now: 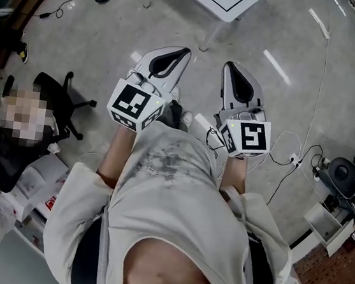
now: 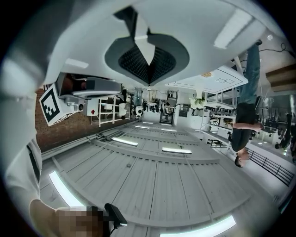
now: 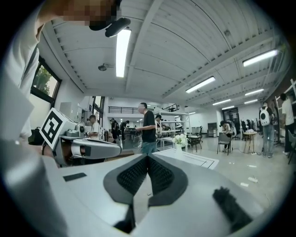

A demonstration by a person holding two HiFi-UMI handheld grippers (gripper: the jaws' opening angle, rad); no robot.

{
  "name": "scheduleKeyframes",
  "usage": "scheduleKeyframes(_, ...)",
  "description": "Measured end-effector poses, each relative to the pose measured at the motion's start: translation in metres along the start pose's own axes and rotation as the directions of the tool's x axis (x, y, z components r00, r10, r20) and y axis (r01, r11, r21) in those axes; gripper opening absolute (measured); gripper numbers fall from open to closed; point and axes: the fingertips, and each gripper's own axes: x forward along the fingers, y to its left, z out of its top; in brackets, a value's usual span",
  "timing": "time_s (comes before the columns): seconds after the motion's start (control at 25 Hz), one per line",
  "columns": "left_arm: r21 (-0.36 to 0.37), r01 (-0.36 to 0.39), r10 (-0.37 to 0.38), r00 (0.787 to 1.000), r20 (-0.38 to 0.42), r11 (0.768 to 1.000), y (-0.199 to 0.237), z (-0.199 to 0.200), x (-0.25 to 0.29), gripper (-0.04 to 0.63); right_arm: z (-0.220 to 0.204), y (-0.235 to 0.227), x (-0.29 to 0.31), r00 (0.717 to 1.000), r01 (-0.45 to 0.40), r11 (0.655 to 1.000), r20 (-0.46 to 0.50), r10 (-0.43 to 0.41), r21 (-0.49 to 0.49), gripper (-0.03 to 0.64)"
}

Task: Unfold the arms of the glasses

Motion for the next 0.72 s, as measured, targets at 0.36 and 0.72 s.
scheduleKeyframes(0.36, -0.015, 0.025, -0.025, 1.000, -0.010, 1.000, 0.064, 0.000, 0.029, 0.009, -0.001, -0.009, 0.066, 0.999, 0.024, 1.000, -0.037, -0.024, -0.008, 0.017)
scheduleKeyframes(0.72, -0.016, 0.080, -0.080, 0.997, -0.004, 0.997, 0.098, 0.006, 0.046, 0.009, 0.003, -0.016, 0.096, 0.995, 0.087, 0.996, -0.052, -0.088, -0.017, 0.017)
